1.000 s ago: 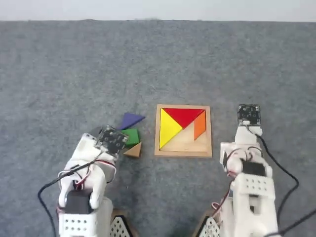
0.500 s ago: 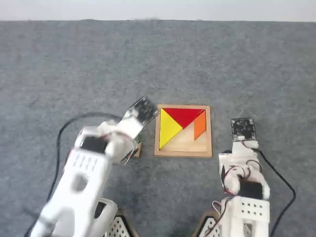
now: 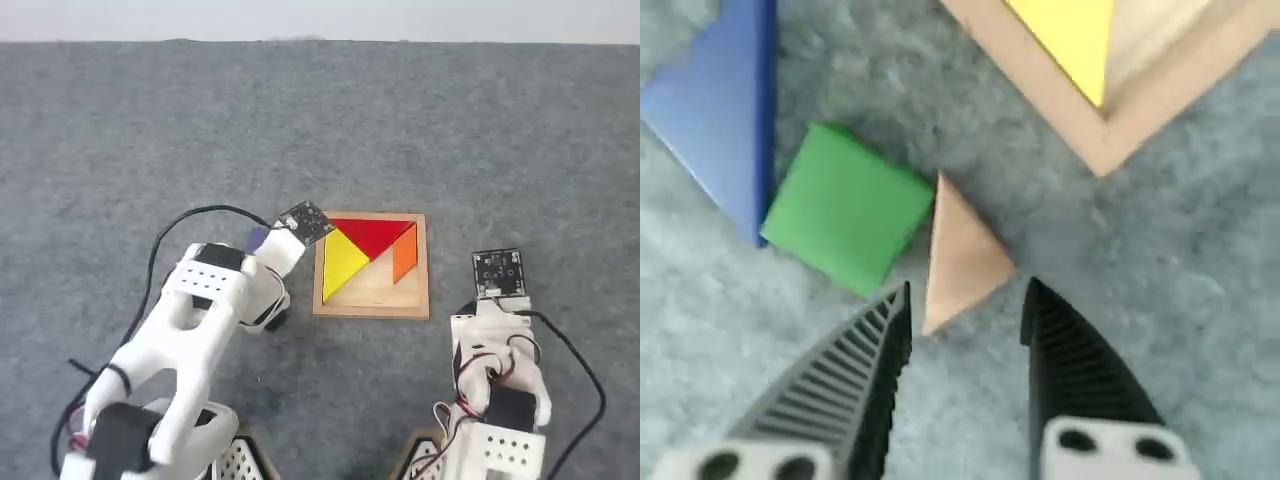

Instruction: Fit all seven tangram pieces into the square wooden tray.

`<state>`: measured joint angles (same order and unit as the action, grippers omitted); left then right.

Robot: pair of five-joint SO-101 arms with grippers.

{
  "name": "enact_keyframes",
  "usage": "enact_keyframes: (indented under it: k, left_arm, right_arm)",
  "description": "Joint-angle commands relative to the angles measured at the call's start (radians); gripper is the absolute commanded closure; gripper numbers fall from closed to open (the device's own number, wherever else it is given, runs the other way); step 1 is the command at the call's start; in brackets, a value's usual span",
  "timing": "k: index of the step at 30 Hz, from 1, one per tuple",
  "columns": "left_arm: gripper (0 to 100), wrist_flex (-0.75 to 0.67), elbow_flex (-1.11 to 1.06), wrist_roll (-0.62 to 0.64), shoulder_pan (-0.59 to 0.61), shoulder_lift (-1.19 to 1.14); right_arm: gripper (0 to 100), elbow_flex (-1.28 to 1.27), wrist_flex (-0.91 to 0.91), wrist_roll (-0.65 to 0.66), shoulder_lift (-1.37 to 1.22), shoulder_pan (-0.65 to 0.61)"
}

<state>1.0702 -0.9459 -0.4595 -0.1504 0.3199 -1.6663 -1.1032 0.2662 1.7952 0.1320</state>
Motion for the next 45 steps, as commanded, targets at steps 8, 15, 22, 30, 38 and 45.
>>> enact_keyframes:
  k: [8, 15, 22, 30, 38, 45]
  left_arm:
    - [80, -0.071, -0.016, 0.002, -0.006, -0.002]
    - [80, -0.095, -0.035, 0.0, -0.006, -0.046]
    - [83, -0.08, 0.09, 0.003, -0.006, -0.256]
    - [96, -0.078, 0.088, 0.002, -0.008, -0.236]
    - [99, 0.048, 0.084, 0.0, -0.018, 0.002]
    - [94, 0.226, 0.145, 0.054, -0.069, 0.229]
  right_arm:
    - [97.8, -0.017, -0.001, 0.017, 0.016, 0.012]
    - [97.8, -0.017, -0.001, 0.017, 0.016, 0.012]
    - [97.8, -0.017, -0.001, 0.017, 0.016, 0.012]
    - [97.8, -0.017, -0.001, 0.018, 0.016, 0.012]
    - [97.8, -0.017, 0.001, 0.018, 0.016, 0.012]
    - [97.8, -0.017, 0.001, 0.018, 0.016, 0.012]
